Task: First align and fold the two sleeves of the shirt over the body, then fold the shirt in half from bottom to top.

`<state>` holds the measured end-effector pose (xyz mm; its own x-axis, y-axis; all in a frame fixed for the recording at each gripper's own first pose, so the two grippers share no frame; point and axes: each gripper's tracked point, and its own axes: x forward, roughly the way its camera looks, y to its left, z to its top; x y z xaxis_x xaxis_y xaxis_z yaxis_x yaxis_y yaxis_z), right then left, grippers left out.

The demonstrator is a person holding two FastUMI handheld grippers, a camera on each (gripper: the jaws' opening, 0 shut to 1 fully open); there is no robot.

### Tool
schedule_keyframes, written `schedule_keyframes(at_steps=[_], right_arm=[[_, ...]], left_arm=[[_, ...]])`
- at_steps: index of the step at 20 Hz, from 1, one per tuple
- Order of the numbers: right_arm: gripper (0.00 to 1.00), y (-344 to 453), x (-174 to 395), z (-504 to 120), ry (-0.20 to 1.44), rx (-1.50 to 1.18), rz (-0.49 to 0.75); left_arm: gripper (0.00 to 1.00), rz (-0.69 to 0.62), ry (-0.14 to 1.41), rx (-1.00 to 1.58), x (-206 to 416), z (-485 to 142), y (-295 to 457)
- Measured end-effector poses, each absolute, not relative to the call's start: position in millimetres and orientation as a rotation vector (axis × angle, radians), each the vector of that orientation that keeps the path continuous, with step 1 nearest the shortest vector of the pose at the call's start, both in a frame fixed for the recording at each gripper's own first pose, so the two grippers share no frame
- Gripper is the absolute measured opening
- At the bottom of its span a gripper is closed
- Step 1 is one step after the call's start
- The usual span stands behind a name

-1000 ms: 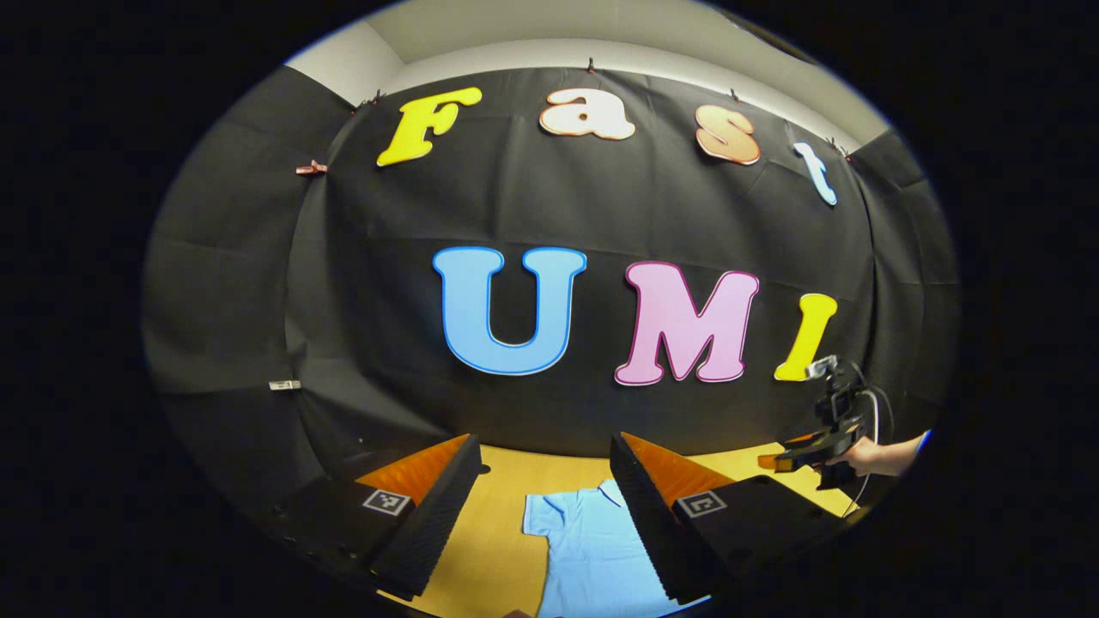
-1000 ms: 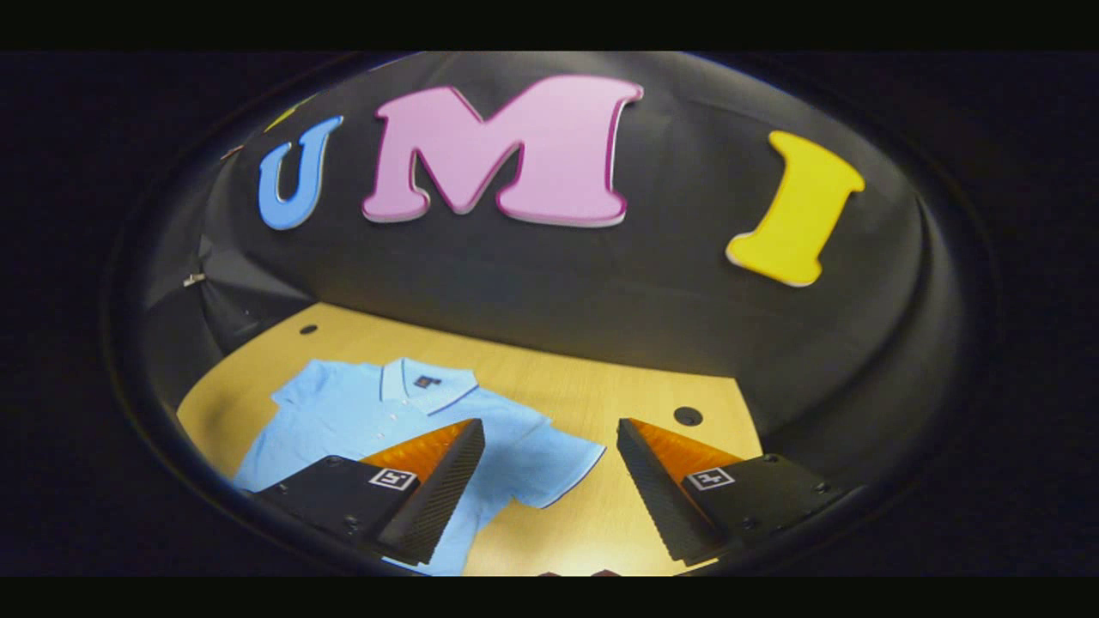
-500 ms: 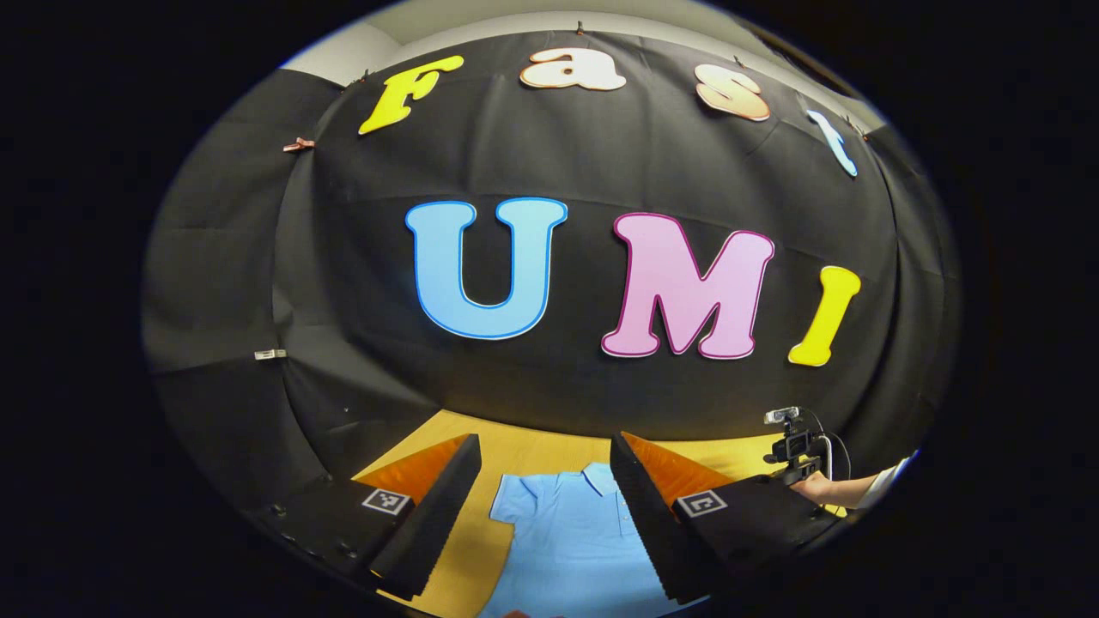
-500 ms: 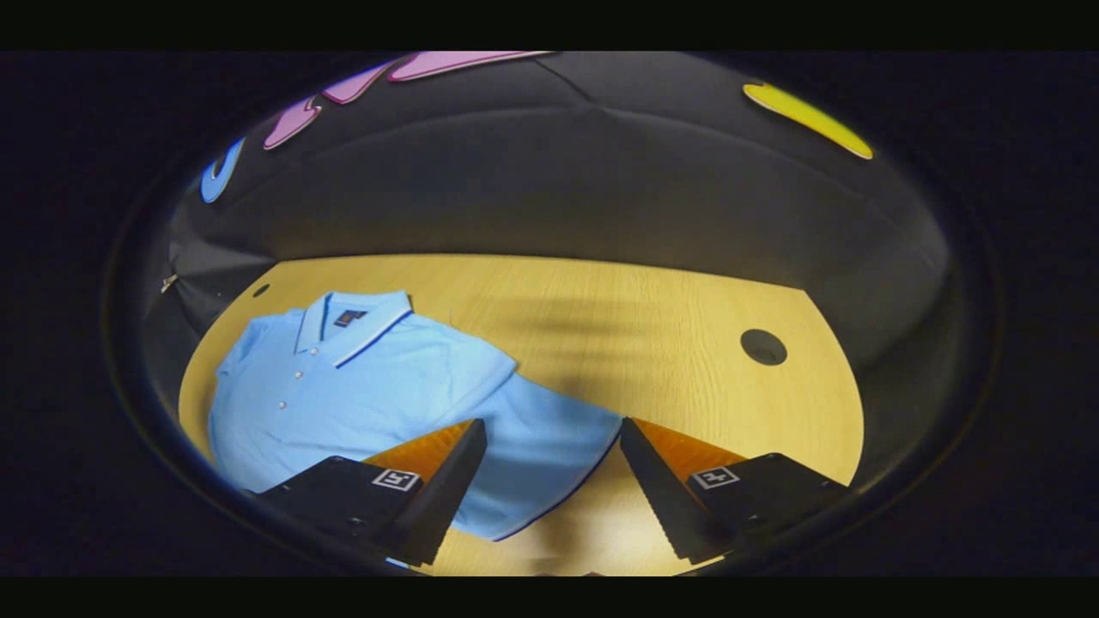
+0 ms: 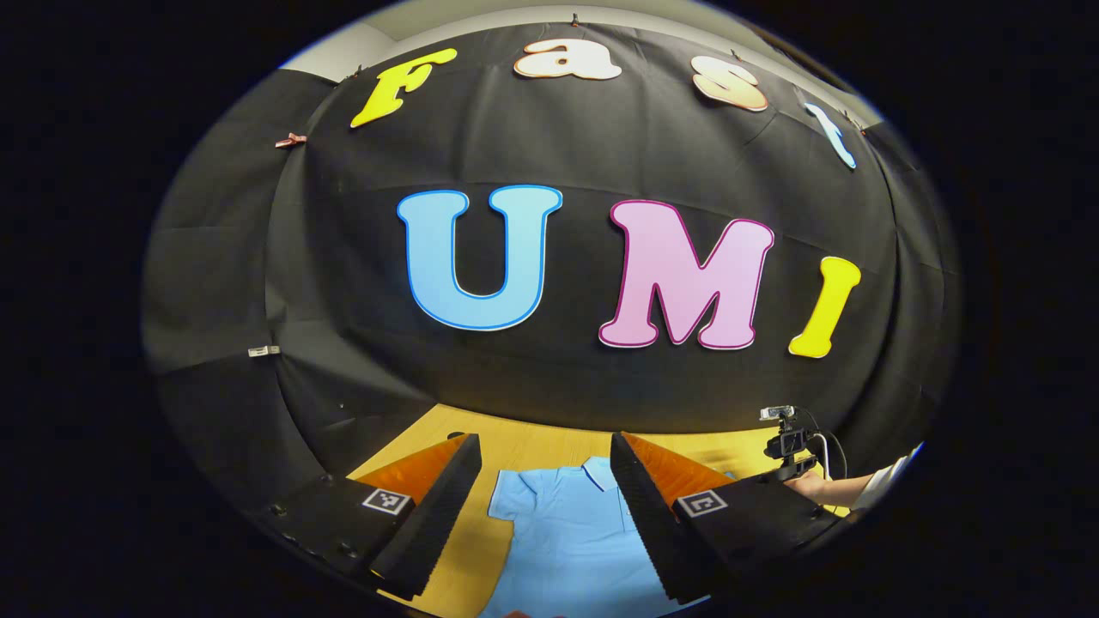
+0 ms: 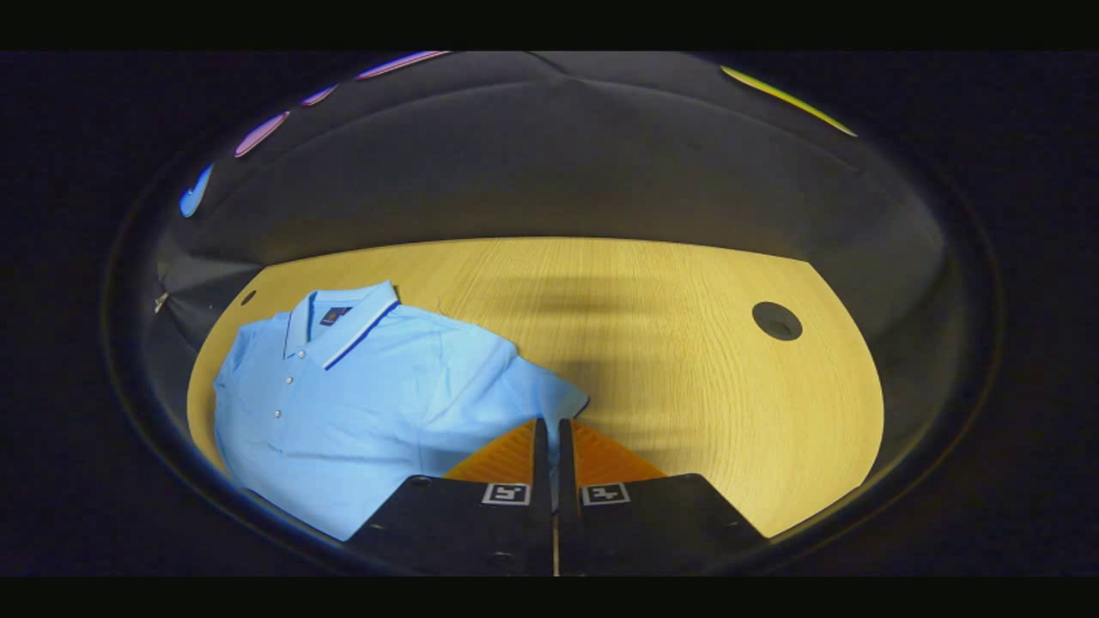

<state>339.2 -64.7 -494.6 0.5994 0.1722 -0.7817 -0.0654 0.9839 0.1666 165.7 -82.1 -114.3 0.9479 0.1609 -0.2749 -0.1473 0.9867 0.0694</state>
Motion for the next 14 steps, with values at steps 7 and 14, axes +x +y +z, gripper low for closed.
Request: schedule_keyframes(at_steps=[7, 14], right_arm=[[0.07, 19, 332, -421, 0.845, 0.189, 0.260], [0.08, 81, 307, -480, 0.981, 0.171, 0.301]], left_arm=[[0.97, 0.165, 0.297, -0.052, 153, -129, -39], [0.97, 0.183, 0.379, -0.045, 149, -173, 11]])
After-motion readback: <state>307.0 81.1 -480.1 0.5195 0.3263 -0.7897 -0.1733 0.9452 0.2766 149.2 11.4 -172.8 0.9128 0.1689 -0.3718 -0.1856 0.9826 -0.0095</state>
